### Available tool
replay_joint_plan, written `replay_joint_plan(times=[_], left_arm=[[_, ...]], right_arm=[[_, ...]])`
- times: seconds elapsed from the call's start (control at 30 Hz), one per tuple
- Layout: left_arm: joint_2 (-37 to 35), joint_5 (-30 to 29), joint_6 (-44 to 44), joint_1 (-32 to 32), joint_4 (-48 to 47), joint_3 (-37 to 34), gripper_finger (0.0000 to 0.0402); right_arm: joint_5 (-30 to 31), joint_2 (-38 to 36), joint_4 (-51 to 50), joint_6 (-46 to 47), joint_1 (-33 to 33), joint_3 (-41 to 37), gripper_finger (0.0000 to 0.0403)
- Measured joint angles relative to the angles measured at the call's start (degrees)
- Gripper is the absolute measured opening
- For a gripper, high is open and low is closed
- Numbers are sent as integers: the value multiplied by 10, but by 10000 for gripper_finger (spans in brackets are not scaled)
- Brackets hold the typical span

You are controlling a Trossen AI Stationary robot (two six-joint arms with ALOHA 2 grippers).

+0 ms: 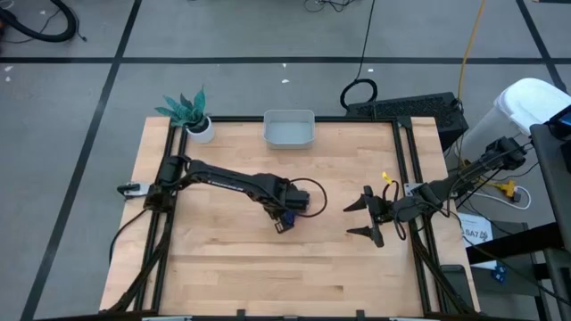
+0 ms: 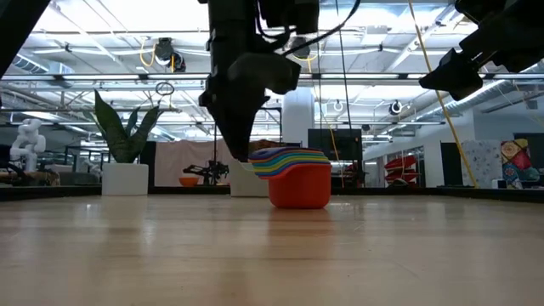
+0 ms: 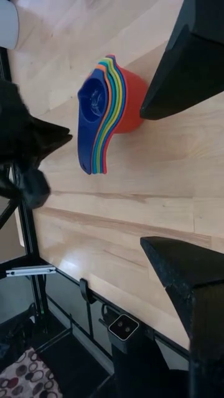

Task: Nest measuring cups in basket
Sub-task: Put the nested measuring cups into the gray bin

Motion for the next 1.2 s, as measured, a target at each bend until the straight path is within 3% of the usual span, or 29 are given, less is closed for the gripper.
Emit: replay_joint_plan(times=[0.1,0.33,0.53,0.67,0.97,1.2], left_arm=[[-16,5,-22,0,4,2,82],[-71,1,-84,-14,29,2,215],[-59,6,-130,-38,69,2,294],[-42,4,-161,-45,39,1,304],[-42,-23,-192,-45,79,2,279],[-33,-37,-211,-47,80,2,290]], right_arm=[[0,0,0,0,0,0,313],[0,0,-2,-1,0,1,313],[0,0,0,-3,0,0,313],[-6,0,0,-3,0,0,313],[-16,0,3,0,0,0,313],[-17,0,3,4,0,0,313]])
